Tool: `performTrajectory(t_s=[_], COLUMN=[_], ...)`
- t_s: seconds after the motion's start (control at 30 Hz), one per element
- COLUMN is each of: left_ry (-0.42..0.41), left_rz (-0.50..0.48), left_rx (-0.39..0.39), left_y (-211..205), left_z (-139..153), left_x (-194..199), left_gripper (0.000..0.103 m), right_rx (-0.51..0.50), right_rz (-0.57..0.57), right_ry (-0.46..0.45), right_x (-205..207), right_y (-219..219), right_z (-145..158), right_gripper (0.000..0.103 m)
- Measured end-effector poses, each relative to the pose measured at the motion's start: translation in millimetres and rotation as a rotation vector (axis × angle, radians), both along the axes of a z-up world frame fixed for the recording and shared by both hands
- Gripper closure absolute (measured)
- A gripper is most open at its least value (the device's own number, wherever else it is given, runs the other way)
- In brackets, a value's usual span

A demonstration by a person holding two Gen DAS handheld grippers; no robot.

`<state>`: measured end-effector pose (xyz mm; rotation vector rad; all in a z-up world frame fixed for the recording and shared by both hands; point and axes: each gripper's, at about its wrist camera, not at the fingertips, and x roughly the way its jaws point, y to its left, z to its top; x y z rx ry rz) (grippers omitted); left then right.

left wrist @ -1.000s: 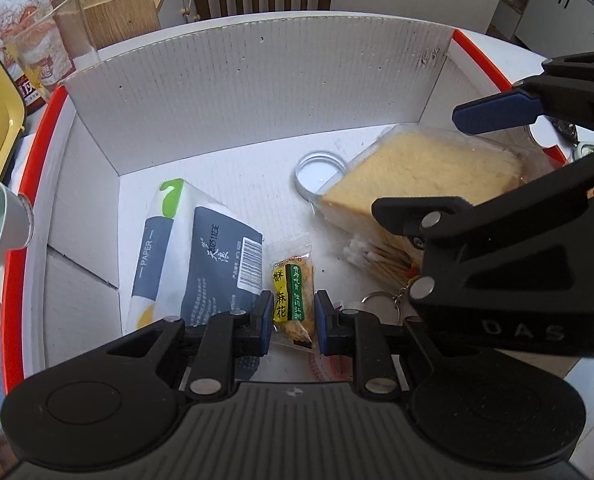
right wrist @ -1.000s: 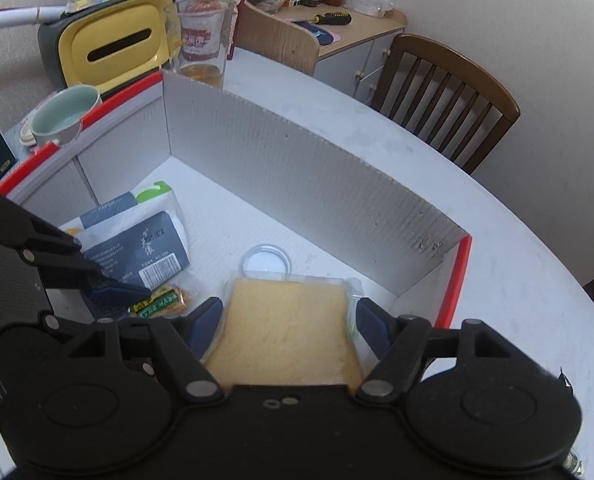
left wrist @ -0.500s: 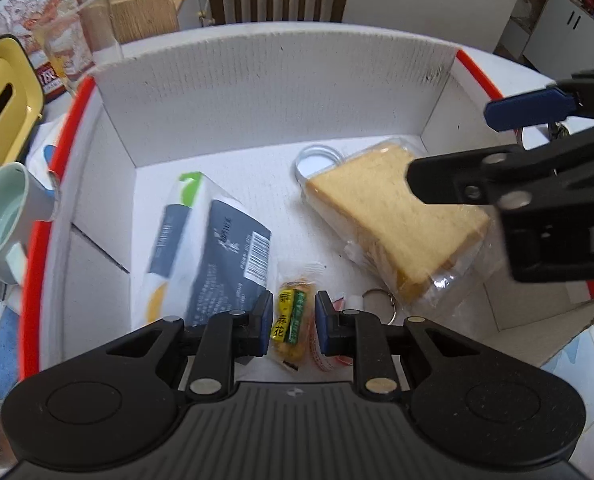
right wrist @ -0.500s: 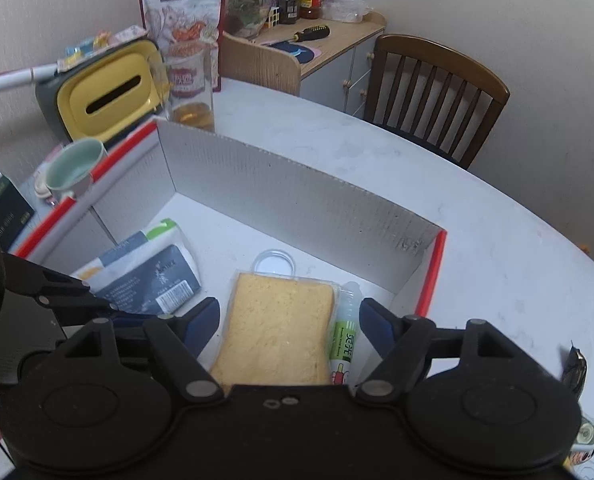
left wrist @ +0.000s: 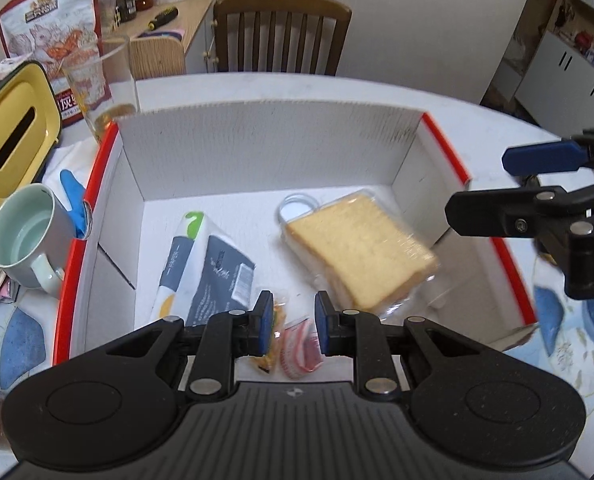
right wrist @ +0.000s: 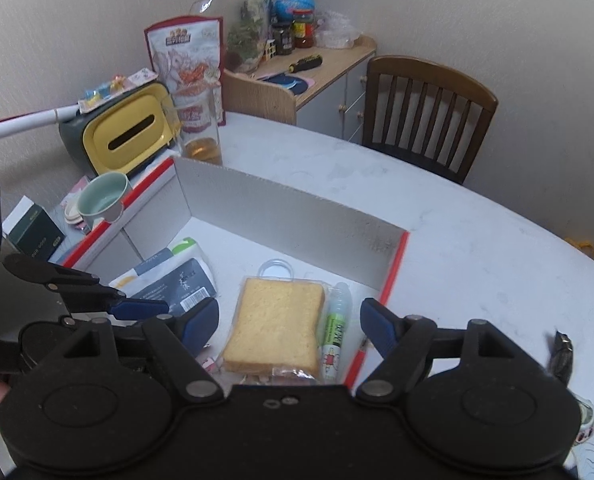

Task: Organize objects
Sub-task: 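Withdraw both tools from the box toward the yellow pig toy and tape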

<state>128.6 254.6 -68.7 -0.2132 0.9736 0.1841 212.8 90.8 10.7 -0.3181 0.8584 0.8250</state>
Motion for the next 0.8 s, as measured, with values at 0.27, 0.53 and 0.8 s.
performTrajectory(t_s=[0.27,0.53,0.8], left_ry=[-0.073,-0.124,-0.171], left_rz=[-0.019,-0.060,-0.113], left_rx=[0.009,0.064,0.072], left_y=[-27,-71,-129], left_z=[27,42,51], left_x=[-9,-9,-3], left_gripper=[0.083,0.075,0.035], right_rx=[0.062,0.099,0.119], right_rz=[-0.027,-0.047,-0.053], right_ry=[0.000,0.000,-0.005], right_x=[-7,-11,-13], right_y=[-42,-94,-155], right_z=[20,28,28], right_gripper=[0.025,0.024,0.023])
